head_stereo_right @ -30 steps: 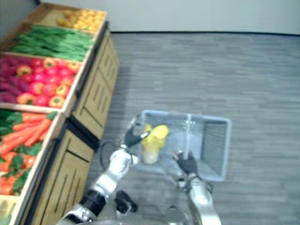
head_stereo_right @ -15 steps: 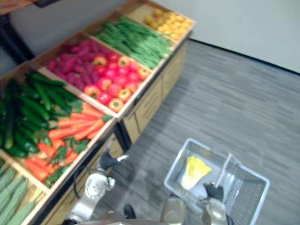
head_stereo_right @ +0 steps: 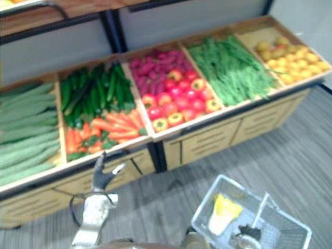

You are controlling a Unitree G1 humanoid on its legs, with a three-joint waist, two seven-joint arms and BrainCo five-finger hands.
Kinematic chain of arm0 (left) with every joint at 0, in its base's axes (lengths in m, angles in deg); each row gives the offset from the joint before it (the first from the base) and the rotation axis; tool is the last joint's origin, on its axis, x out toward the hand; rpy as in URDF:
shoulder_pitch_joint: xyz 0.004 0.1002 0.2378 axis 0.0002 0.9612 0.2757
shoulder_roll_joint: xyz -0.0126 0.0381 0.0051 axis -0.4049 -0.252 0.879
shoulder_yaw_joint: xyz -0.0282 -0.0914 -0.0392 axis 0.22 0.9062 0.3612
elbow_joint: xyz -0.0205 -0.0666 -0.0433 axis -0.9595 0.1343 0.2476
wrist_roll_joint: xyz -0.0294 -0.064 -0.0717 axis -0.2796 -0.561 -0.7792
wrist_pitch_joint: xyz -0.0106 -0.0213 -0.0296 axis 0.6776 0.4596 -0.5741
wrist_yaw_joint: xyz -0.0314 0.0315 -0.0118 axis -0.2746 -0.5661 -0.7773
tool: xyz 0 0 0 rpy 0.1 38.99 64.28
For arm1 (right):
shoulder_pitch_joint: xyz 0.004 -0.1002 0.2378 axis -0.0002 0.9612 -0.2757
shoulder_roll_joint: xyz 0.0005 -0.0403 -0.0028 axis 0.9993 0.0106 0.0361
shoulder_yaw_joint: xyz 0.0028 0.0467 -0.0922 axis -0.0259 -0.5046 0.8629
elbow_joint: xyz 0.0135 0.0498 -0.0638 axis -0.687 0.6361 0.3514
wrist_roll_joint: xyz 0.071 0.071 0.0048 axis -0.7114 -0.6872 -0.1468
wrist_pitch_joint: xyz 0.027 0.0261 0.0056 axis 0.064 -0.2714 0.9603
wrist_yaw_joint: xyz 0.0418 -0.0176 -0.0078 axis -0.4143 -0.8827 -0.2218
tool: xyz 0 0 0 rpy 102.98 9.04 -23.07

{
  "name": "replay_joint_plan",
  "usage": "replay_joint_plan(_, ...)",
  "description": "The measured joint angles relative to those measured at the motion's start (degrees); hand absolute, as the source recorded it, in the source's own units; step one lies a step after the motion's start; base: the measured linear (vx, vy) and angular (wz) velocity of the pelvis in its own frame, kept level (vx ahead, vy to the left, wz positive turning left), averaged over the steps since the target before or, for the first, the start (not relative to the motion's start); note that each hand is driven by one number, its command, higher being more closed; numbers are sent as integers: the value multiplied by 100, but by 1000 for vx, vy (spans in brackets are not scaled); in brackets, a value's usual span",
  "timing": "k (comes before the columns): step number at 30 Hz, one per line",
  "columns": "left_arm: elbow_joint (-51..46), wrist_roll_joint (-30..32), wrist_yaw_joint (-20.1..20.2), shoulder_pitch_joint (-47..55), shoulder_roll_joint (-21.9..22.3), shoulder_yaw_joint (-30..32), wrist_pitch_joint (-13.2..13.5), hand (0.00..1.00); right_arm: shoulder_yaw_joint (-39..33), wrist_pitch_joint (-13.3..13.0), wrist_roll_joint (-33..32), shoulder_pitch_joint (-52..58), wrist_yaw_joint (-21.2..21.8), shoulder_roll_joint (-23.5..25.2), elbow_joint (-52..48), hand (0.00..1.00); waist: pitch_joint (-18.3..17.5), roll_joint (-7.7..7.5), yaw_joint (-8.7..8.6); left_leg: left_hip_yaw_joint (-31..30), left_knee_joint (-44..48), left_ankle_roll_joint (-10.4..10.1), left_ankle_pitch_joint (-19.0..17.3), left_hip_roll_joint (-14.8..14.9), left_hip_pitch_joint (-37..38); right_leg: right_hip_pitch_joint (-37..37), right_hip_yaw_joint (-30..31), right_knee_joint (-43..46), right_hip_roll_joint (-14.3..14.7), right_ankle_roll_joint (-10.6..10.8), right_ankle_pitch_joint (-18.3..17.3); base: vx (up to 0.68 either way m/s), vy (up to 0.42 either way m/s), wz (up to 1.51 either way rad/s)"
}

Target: Pick vegetable in the basket

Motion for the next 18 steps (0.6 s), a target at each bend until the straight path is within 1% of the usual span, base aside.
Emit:
replay_joint_plan(1, 9, 2, 5, -45, -11, -4, -3, 0, -270, 7, -36, 33, 5, 24, 118, 100, 2, 4, -15, 208, -227, 2, 13, -75, 104, 241, -335, -21, -7, 0, 0, 86, 18, 154)
replay_joint_plan(2, 35, 3, 11, -79, -12, -11, -6, 0, -378, 9, -43, 75, 5, 68, 176, 100, 10, -20, -20, 76, -341, -45, 70, -128, 170, 391, -499, -24, -26, 0, -1, 95, 76, 159)
replay_joint_plan(3, 43, 4, 19, -130, -25, -74, -12, 0, -559, 13, -51, 217, 4, 168, 204, 100, -1, -80, -42, -311, -551, -45, 174, -276, 249, 627, -830, 82, -107, 8, -14, 79, 108, 163)
replay_joint_plan(4, 88, 11, 27, -211, -71, -181, -10, 0, -697, -13, -65, 356, 11, 228, 165, 100, -6, -91, -81, -690, -729, -42, 227, -388, 253, 650, -1045, 531, -266, -10, -77, 75, 119, 163)
replay_joint_plan(5, 121, 14, 38, -245, -102, -226, -10, 0, -758, -24, -100, 398, 8, 247, 133, 100, -5, -94, -126, -864, -823, -36, 230, -438, 241, 565, -1029, 873, -369, -15, -88, 43, 104, 145)
replay_joint_plan(6, 201, 13, 44, -312, -201, -259, -13, 0, -814, -28, -194, 453, 15, 274, 12, 100, -17, -137, -185, -1155, -1063, 35, 275, -565, 254, 232, -637, 1664, -596, -30, -76, 59, 65, 118)
replay_joint_plan(7, 225, 14, 45, -388, -360, -252, -41, 0, -874, -61, -259, 460, 21, 370, -47, 100, -34, -151, -259, -1384, -1193, 130, 379, -637, 242, -170, 100, 2183, -609, -31, -245, 67, 17, 107)
replay_joint_plan(8, 260, 13, 35, -435, -459, -212, -50, 0, -899, -62, -269, 462, 23, 430, -46, 100, -15, -183, -307, -1506, -1239, 126, 413, -638, 205, -265, 433, 2131, -515, 33, -437, 78, -50, 94)
replay_joint_plan(9, 429, 12, 14, -567, -649, -108, -74, 0, -903, -60, -275, 475, 29, 542, -36, 100, -41, -297, -307, -1659, -1335, 86, 504, -641, 169, -374, 817, 1815, -357, 64, -579, 87, -108, 80)
replay_joint_plan(10, 578, 11, -1, -639, -852, -30, -104, 0, -886, -60, -296, 458, 28, 653, -41, 100, -55, -425, -310, -1781, -1366, 16, 597, -644, 164, -394, 1003, 1301, -283, 104, -548, 95, -128, 70)
replay_joint_plan(11, 618, 12, 2, -649, -937, -17, -130, 0, -882, -64, -304, 460, 31, 697, -40, 100, -68, -490, -324, -1819, -1380, -13, 652, -665, 182, -372, 1068, 968, -269, 165, -486, 130, -161, 49)
replay_joint_plan(12, 627, 12, -1, -649, -1029, 11, -143, 0, -857, -63, -310, 460, 29, 754, -45, 100, -75, -598, -317, -1823, -1433, -73, 693, -736, 257, -289, 1159, 471, -267, 211, -297, 127, -192, 32)
replay_joint_plan(13, 706, 17, 3, -647, -1102, 65, -176, 0, -824, -63, -308, 419, 34, 747, -13, 100, -71, -637, -319, -1830, -1615, -186, 779, -864, 475, -174, 1271, 180, -316, 411, 163, 164, -199, 11)
replay_joint_plan(14, 701, 26, 11, -614, -1033, 88, -209, 0, -759, -65, -309, 411, 32, 680, -27, 100, -116, -498, -299, -1734, -1771, -223, 863, -774, 592, -94, 1284, 74, -207, 373, 192, 118, -152, -6)
replay_joint_plan(16, 671, 41, 12, -618, -920, 146, -202, 0, -709, -65, -305, 324, 35, 602, -88, 100, -77, -291, -294, -1596, -1861, -295, 868, -684, 680, -72, 1346, -74, -56, 356, 203, 96, -91, -38)
replay_joint_plan(17, 647, 92, 13, -643, -869, 160, -203, 0, -708, -65, -291, 237, 41, 575, -142, 100, -73, -61, -307, -1444, -1861, -337, 860, -587, 731, -35, 1448, -168, 85, 296, 257, 108, -96, -49)
replay_joint_plan(18, 637, 135, 15, -655, -863, 159, -202, 0, -706, -62, -276, 237, 44, 575, -186, 100, -73, -1, -317, -1398, -1862, -345, 858, -550, 756, -12, 1477, -214, 133, 280, 272, 122, -116, -51)
